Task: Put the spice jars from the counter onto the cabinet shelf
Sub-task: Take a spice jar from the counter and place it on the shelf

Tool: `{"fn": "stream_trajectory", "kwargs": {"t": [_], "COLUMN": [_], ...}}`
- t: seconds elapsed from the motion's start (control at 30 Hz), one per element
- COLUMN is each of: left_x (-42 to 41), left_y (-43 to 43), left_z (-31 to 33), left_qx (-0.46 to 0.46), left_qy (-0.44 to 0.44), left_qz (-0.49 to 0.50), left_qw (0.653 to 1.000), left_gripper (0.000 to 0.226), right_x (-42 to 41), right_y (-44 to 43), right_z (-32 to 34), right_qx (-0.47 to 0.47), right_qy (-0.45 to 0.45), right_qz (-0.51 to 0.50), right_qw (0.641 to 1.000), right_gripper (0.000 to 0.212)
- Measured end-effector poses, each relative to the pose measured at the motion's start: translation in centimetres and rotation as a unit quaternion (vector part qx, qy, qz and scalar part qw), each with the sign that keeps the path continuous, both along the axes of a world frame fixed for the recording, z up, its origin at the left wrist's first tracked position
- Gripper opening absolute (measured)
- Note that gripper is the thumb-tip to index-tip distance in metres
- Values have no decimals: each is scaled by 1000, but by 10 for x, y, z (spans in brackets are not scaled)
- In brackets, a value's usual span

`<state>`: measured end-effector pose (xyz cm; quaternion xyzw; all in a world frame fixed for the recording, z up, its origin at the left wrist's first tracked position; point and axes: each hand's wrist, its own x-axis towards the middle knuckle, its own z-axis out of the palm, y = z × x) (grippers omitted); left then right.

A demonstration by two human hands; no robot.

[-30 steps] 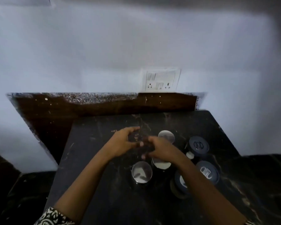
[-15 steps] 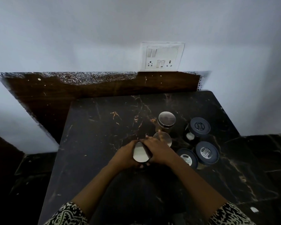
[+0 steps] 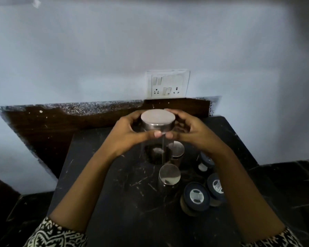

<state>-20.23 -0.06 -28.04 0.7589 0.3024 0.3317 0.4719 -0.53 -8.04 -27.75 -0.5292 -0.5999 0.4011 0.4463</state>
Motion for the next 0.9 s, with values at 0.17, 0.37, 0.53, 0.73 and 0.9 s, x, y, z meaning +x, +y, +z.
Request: {"fn": "stream_trajectory", "kwargs": {"t": [0.17, 0.37, 0.53, 0.73, 0.9], "left_x": [34, 81, 117, 146, 164], "left_y": [-7, -22, -45, -48, -52], "left_z": [62, 120, 140, 152, 157], "left_qx": [7, 39, 127, 87, -7], "left_qy": [-99, -163, -66, -91, -166], "left_qz": [2, 33, 90, 66, -17], "left_qw": [995, 985, 986, 990, 986], "left_gripper": [40, 36, 77, 73, 62], "right_x": [26, 57, 69, 99, 127], "right_y": [-5, -10, -17, -31, -39], "right_z": [47, 94, 124, 136, 139], "right_qx": [46, 108, 195, 208, 164], "right_qy": [54, 53, 19, -29, 31], "right_qz": [34, 5, -109, -105, -48], "right_qw": [997, 993, 975, 972, 985], "right_gripper": [81, 97, 97, 100, 91]}}
